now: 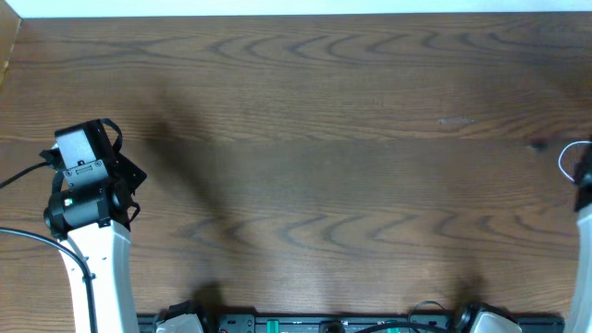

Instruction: Untangle cables

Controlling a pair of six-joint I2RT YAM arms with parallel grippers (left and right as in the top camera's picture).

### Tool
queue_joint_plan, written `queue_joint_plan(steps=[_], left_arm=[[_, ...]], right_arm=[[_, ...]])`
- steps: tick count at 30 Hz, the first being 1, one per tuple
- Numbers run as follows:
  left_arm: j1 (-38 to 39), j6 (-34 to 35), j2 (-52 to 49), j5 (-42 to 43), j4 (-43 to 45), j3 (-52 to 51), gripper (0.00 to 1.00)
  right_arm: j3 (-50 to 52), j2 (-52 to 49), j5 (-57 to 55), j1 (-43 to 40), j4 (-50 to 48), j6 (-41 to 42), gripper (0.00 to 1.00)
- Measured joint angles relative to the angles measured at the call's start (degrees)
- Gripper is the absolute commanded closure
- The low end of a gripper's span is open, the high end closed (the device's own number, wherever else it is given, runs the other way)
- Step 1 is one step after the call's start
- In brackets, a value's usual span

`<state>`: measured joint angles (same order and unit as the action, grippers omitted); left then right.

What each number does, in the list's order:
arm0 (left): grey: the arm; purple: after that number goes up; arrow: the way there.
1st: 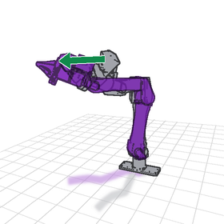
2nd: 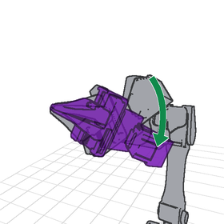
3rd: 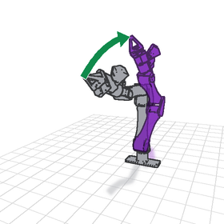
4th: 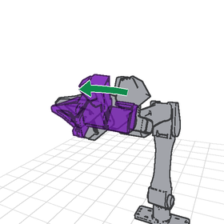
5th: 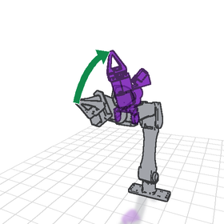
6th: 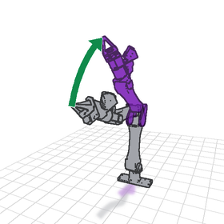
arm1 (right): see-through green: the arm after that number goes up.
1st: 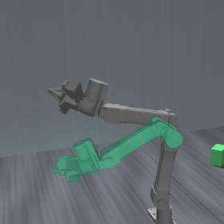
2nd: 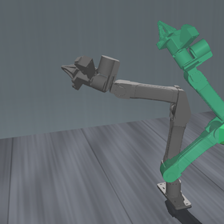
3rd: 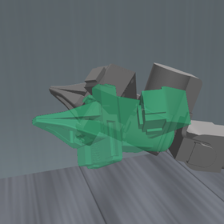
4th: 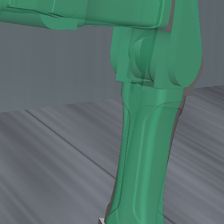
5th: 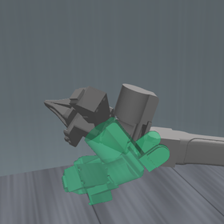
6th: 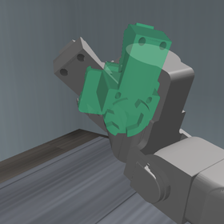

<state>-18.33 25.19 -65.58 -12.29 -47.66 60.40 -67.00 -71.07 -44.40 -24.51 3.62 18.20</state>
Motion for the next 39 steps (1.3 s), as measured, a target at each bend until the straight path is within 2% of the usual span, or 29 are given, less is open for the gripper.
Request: queue_joint_plan(steps=[3,9,17,20,23,29,32,36,39], left_arm=[[0.0,-0.1,0.0,0.0,0.0,0.0,0.73],[0.0,-0.1,0.0,0.0,0.0,0.0,0.73],[0.0,-0.1,0.0,0.0,-0.5,0.0,0.73],[0.0,-0.1,0.0,0.0,-0.5,0.0,0.73],[0.0,-0.1,0.0,0.0,-0.5,0.0,0.73],[0.0,-0.1,0.0,0.0,-0.6,0.0,0.73],[0.0,-0.1,0.0,0.0,-0.5,0.0,0.73],[0.0,-0.1,0.0,0.0,-0.5,0.0,0.74],[0.0,-0.1,0.0,0.0,-0.5,0.0,0.73]], right_arm=[[0.0,0.0,3.1,-4.0,7.9,0.9,0.99],[0.1,-1.2,10.5,-7.9,22.3,11.7,0.99],[0.1,-7.9,16.3,-8.7,22.0,17.5,0.99],[0.2,-9.5,18.9,-11.1,19.1,18.2,0.99],[0.2,-9.7,27.1,-15.5,14.1,21.6,0.99],[0.5,-10.4,51.7,-26.1,-7.3,45.2,0.99],[0.4,-11.0,58.1,-28.2,-17.9,52.1,0.99],[0.4,-11.0,59.8,-30.0,-21.7,55.3,0.99],[0.4,-11.5,56.5,-30.9,-22.0,52.3,0.99]])
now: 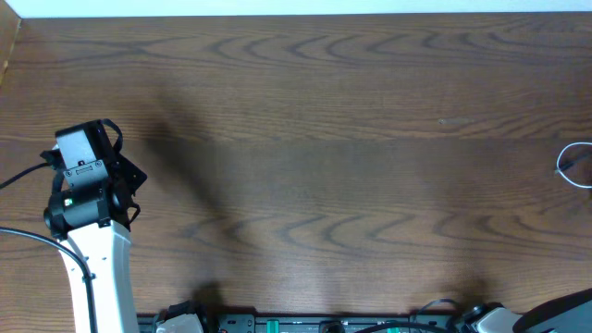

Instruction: Untangle cables

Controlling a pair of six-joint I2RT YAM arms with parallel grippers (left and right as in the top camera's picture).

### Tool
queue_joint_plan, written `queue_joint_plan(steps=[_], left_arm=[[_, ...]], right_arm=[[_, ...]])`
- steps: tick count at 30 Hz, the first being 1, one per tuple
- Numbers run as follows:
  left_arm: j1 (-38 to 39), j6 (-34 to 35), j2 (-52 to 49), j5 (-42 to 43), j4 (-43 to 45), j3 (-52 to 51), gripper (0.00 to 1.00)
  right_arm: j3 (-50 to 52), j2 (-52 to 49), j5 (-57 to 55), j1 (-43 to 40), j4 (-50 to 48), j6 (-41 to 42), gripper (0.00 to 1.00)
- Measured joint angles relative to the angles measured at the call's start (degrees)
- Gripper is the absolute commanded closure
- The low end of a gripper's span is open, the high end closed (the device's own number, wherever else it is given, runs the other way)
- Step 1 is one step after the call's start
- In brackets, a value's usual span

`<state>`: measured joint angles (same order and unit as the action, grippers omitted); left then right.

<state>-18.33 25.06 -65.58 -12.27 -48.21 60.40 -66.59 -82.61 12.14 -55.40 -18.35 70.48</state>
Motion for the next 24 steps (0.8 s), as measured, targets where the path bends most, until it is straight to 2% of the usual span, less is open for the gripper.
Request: queue_joint_plan(steps=[4,7,14,15,16,19,24], left_arm=[[0.0,0.0,0.0,0.0,0.0,0.0,0.73],[0.0,0.0,0.0,0.6,0.0,0.0,0.74],[0.0,0.0,0.0,1.7,0.0,0.0,0.73],[0.0,0.0,0.0,1.7,0.0,0.0,0.74],[0.0,0.0,0.0,1.7,0.0,0.0,0.74],[0.0,0.0,0.0,1.7,0.0,0.0,0.73],[0.0,0.0,0.0,1.7,0.0,0.0,0.73]], right_arm=[[0.0,-2.7,-3.8,-0.2,1.0,-10.4,0.99],[-0.3,-7.3,-6.9,-0.3,8.7,-15.7,0.99],[-0.4,-19.1,-10.4,-1.4,21.7,-13.5,0.98],[-0.3,-21.1,-10.6,-1.8,23.8,-13.1,0.89],[-0.3,-21.9,-10.6,-1.9,24.6,-12.9,0.74],[-0.3,-25.5,-9.4,-2.5,27.8,-12.1,0.01],[-0.3,-28.1,-4.1,-2.7,28.0,-12.1,0.01]])
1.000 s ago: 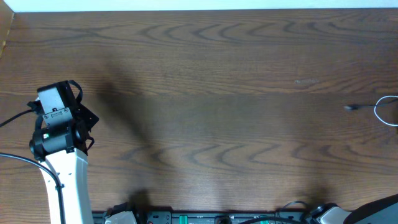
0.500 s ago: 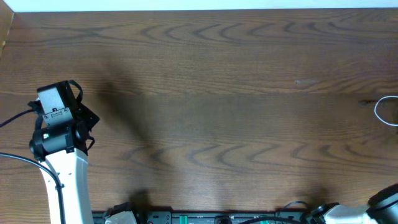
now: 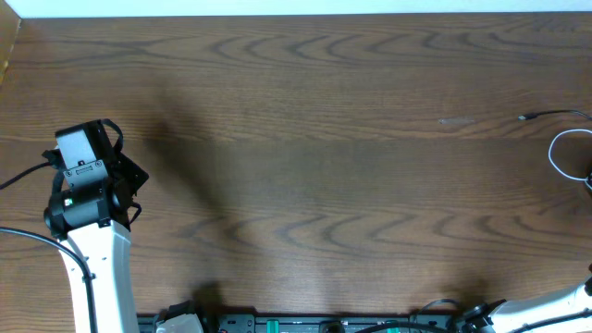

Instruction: Untangle cables

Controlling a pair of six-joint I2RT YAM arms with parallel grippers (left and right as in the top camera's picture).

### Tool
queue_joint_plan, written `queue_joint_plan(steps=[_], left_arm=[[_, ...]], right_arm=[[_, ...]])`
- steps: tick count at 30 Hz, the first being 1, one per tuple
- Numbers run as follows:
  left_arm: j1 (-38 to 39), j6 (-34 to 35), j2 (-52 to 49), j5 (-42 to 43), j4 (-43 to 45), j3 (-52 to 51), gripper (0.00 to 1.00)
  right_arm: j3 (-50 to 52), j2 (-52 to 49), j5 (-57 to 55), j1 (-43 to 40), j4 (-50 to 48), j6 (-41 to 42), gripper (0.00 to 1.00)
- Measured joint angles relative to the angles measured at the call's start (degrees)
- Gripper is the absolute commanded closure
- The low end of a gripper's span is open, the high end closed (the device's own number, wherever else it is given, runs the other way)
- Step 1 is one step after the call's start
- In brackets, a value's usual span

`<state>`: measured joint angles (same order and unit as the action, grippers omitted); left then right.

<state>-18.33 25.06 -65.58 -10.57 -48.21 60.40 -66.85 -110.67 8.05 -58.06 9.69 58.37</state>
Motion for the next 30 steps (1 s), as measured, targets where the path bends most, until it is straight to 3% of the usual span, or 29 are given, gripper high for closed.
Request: queue_joint_plan(steps=[10,16,23,30], left_arm=[[0.0,0.0,0.0,0.0,0.0,0.0,0.74],[0.0,0.0,0.0,0.2,0.3,0.0,0.73],[0.0,0.0,-0.5,0.9,0.5,0.0,0.74],[0.0,0.0,-1.3,1.3,0.6,0.0,0.74]], right_arm=[[0.0,1.2,9.9,0.0,-0.5,3.0,0.01],[0.0,10.7,11.0,1.1,0.5,6.2,0.01],[-0.1,23.1,-0.3,3.0,11.9,5.6,0.01],[0.0,23.9,-11.1,3.1,25.8,2.8,0.01]])
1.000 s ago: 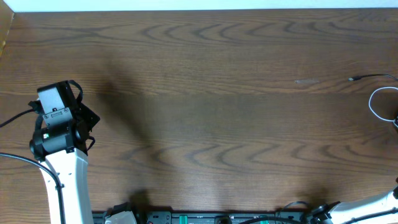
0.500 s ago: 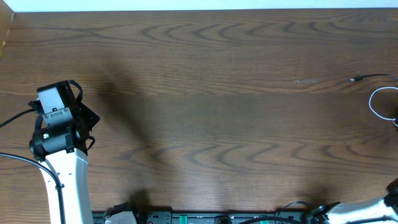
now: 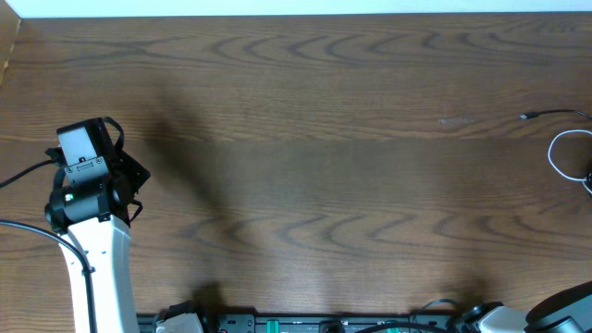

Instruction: Untangle cables

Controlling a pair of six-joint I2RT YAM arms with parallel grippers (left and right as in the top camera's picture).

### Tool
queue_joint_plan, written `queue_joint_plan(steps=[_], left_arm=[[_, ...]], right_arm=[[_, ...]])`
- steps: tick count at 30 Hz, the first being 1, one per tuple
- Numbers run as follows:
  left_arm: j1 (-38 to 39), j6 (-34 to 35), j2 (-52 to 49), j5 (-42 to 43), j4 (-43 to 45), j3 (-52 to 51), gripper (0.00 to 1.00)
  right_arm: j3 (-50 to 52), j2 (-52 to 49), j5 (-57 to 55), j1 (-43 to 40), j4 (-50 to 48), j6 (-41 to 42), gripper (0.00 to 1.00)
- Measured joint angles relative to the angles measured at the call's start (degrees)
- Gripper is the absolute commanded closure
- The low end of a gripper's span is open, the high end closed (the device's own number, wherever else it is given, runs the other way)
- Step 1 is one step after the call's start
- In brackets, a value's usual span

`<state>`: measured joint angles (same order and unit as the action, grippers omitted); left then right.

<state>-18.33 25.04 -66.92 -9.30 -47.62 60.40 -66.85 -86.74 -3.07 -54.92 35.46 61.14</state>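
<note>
Two cables lie at the table's right edge in the overhead view. A thin white cable point(image 3: 558, 154) forms a loop that runs out of frame. Just above it, a thin dark cable point(image 3: 553, 113) ends in a small plug pointing left. My left gripper point(image 3: 129, 176) sits far off at the table's left side, mostly hidden under its wrist camera, so I cannot make out how its jaws stand. Of my right arm point(image 3: 566, 314) only a piece shows at the bottom right corner; its gripper is out of view.
The wooden table point(image 3: 305, 166) is bare between the left arm and the cables. A dark rail with electronics point(image 3: 314, 324) runs along the front edge. A black lead point(image 3: 23, 172) hangs from the left arm.
The right arm shows less at the bottom right corner than before. Both cables lie where they were. The left arm has barely shifted.
The right arm first stood at the right edge beside a sliver of white loop. Then it lay low at the bottom right corner with the loop still at the edge. Later more of the loop and a dark cable had come into view, and they stay there.
</note>
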Motion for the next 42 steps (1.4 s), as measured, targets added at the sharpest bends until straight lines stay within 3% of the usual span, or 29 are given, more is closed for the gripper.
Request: queue_joint_plan(steps=[3,7,10,12,16,21,28,37,42], left_arm=[[0.0,0.0,0.0,0.0,0.2,0.0,0.73],[0.0,-0.9,0.0,0.0,0.5,0.0,0.73],[0.0,-2.4,0.0,2.4,1.6,0.0,0.70],[0.1,-4.3,-0.1,6.2,3.1,0.0,0.74],[2.3,-8.6,-0.1,11.1,4.1,0.0,0.79],[8.1,-13.5,0.0,13.8,4.7,0.0,0.79],[16.1,-18.0,3.2,15.0,5.0,0.0,0.80],[18.8,-19.1,18.4,14.8,3.8,0.0,0.80],[18.8,-19.3,27.7,11.9,0.7,0.0,0.80]], right_arm=[[0.0,-0.1,1.5,0.7,-0.2,-1.4,0.01],[0.2,-0.3,13.0,4.2,-11.6,-9.0,0.01],[0.2,-0.6,26.7,9.6,-24.3,-17.2,0.01],[0.2,-0.6,34.5,13.7,-29.7,-21.5,0.01],[0.2,-0.6,44.6,23.2,-32.9,-30.3,0.01],[0.2,0.2,46.4,33.1,-26.8,-43.7,0.01],[0.3,8.8,33.6,43.7,-13.6,-56.0,0.01],[0.2,32.1,23.5,47.1,0.5,-59.7,0.01],[0.2,39.6,22.5,47.1,9.1,-60.2,0.01]])
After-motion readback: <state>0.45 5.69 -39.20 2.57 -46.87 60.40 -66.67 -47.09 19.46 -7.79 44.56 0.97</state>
